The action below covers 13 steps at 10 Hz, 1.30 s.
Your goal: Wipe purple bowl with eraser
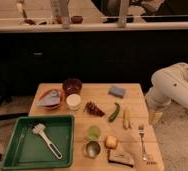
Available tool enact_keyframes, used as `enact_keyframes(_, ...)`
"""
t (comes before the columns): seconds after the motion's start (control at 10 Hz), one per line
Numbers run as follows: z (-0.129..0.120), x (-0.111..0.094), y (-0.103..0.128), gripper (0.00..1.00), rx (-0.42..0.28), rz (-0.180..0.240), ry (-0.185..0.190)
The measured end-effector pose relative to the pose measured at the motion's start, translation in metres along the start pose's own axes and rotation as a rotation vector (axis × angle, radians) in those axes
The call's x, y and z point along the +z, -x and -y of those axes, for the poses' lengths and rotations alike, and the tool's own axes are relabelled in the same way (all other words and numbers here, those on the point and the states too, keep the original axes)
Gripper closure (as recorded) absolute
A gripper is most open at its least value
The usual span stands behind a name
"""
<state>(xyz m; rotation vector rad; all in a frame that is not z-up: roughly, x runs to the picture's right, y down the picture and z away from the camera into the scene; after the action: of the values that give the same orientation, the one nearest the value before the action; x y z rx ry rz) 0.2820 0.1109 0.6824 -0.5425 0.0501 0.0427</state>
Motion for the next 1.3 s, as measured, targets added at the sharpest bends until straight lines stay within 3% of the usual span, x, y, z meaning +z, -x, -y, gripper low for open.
enact_keyframes(0.3, -0.045, 0.009, 0.000, 0.20, 0.055, -0.042, -0.052)
enact_keyframes(0.4, -0.068, 0.016, -0.003, 0.20, 0.093, -0.044, -0.071)
enact_keyframes(0.7, -0.095, 0.034, -0.004, 0.20, 0.168, -0.015, -0.092)
enact_keyframes(0.9, -0.103, 0.051, -0.006, 0.20, 0.227, 0.021, -0.080)
enact_keyframes(1.1, -0.112, 0.075, -0.008, 0.20, 0.308, 0.064, -0.038)
enact_keyframes(1.3, -0.112, 0.077, -0.006, 0.20, 0.314, 0.069, -0.032)
